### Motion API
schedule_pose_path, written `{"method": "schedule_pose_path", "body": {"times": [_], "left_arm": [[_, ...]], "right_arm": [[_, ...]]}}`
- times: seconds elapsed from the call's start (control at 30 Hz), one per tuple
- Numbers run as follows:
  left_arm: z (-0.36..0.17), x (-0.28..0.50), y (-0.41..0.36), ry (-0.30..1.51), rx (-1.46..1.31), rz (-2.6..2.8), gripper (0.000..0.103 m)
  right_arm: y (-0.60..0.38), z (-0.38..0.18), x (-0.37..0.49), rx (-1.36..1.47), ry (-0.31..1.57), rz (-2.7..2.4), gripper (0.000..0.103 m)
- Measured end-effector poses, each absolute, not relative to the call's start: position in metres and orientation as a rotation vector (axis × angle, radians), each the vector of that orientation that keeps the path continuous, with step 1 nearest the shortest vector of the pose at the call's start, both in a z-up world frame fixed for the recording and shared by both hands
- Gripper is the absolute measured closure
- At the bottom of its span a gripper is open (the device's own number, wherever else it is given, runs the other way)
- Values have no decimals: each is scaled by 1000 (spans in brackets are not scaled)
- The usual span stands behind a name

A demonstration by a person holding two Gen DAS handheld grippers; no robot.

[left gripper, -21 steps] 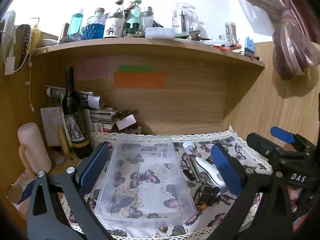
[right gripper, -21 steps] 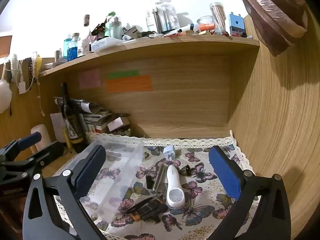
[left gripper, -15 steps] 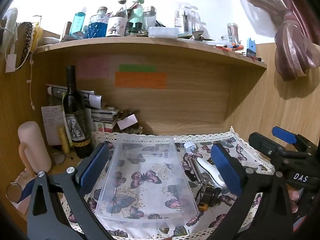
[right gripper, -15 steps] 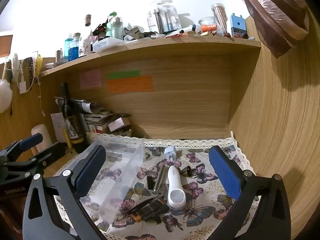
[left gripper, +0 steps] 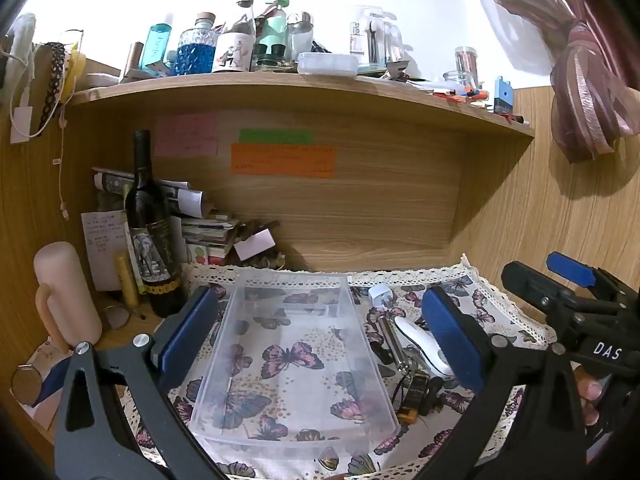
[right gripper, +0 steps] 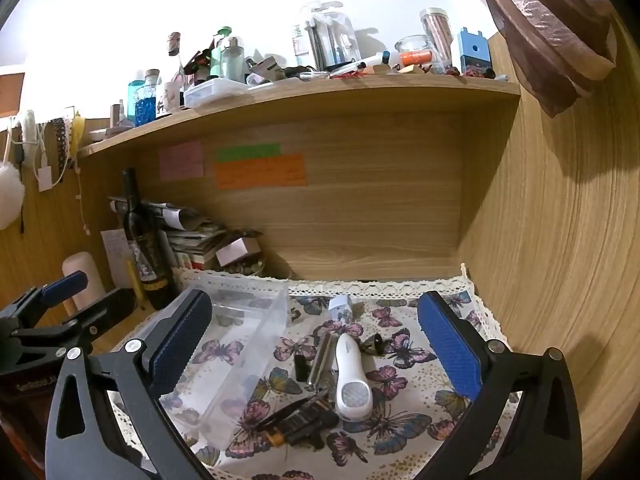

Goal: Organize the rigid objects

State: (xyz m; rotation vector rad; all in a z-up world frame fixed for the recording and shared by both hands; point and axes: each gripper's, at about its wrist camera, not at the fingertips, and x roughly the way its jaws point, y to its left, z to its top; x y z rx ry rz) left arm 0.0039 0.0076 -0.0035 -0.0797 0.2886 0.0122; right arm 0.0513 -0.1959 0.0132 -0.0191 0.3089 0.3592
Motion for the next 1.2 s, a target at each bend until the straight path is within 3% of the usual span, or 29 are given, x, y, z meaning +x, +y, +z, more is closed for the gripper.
{"method": "schedule_pose_path", "body": {"times": [1.2], "left_arm": [[1,5,0,277,-58,8,0]], "right_arm": [[-193,11,49,-8,297,383,0]]}}
